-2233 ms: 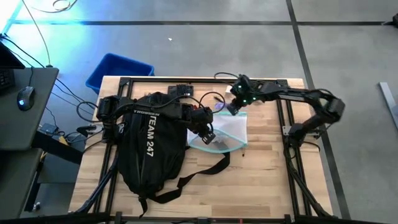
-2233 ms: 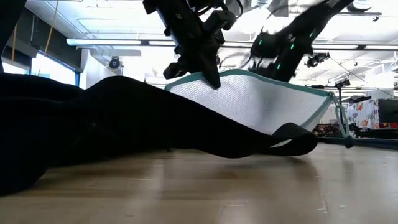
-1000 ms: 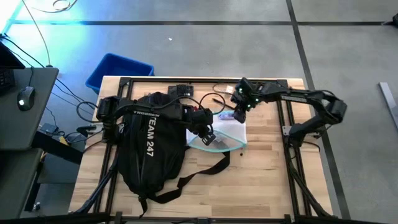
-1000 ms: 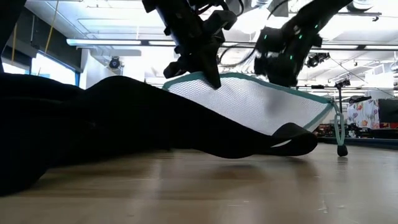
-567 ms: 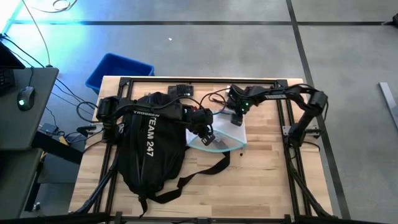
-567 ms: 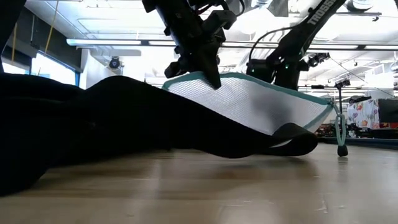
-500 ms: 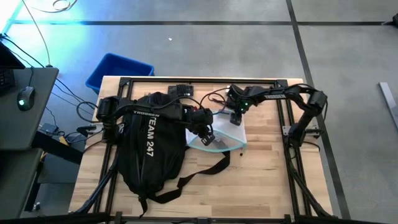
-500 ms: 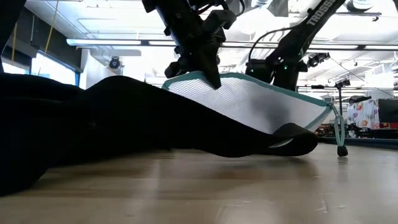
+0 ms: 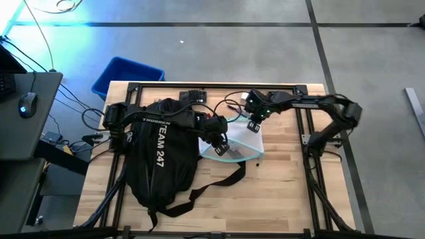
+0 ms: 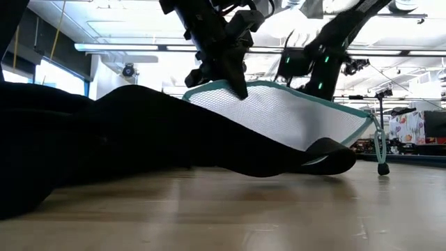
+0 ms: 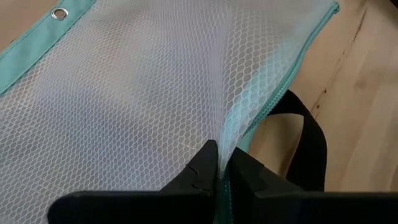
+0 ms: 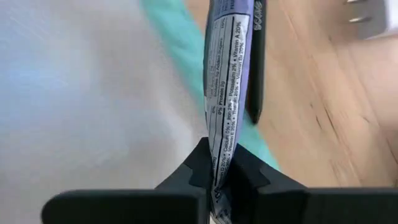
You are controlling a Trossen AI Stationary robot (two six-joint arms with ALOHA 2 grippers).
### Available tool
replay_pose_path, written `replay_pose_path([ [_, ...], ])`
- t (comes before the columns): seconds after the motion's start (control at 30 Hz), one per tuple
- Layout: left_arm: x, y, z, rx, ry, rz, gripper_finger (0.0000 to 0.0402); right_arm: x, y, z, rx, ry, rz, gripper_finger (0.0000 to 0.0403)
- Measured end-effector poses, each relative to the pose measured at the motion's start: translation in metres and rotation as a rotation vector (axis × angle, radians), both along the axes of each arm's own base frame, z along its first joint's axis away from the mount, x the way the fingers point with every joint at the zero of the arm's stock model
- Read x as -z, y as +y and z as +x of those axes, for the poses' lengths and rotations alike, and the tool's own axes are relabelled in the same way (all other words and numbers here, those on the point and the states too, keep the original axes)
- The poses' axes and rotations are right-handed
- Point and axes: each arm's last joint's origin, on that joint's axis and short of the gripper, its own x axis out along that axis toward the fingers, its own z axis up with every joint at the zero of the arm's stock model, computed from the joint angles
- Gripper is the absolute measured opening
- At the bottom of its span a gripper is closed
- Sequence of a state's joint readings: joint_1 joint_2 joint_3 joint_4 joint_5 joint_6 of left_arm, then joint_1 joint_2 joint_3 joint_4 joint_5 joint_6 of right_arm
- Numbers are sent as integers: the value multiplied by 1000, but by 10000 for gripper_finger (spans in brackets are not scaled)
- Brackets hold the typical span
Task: Unpack backpack
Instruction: Put the violet chocolate into the transparent zip bag
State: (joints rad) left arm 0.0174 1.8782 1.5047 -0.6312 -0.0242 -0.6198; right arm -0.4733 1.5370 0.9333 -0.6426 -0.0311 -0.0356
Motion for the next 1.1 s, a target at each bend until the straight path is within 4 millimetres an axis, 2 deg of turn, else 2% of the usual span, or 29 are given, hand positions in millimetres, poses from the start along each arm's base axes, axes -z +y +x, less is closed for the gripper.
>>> replay_pose_path([
  [0.1,0,0,0,-19,-2,7,0,-32,22,-10,-16,-107,37,4],
  [0.3,-1,4,1,-90,-12,60,0,-86,82,-28,-211,-391,317,4],
  [0.4,-1,5,1,-114,-13,80,0,-101,112,-36,-344,-446,557,3],
  [0.47,-1,5,1,-126,-18,87,0,-102,127,-37,-373,-413,667,2],
  [0.6,-5,6,5,-160,-80,84,0,-87,150,-29,-386,-343,746,2],
  [0.73,-8,6,5,-164,-96,88,0,-43,157,-18,-226,-312,843,2],
  [0.93,-16,0,4,-142,-125,90,0,5,136,-12,244,-380,885,2],
  [1.0,-17,-5,5,-123,-148,88,0,14,129,-9,367,-422,857,8],
  [1.1,-17,-10,5,-104,-150,74,0,16,118,-2,441,-534,769,32],
])
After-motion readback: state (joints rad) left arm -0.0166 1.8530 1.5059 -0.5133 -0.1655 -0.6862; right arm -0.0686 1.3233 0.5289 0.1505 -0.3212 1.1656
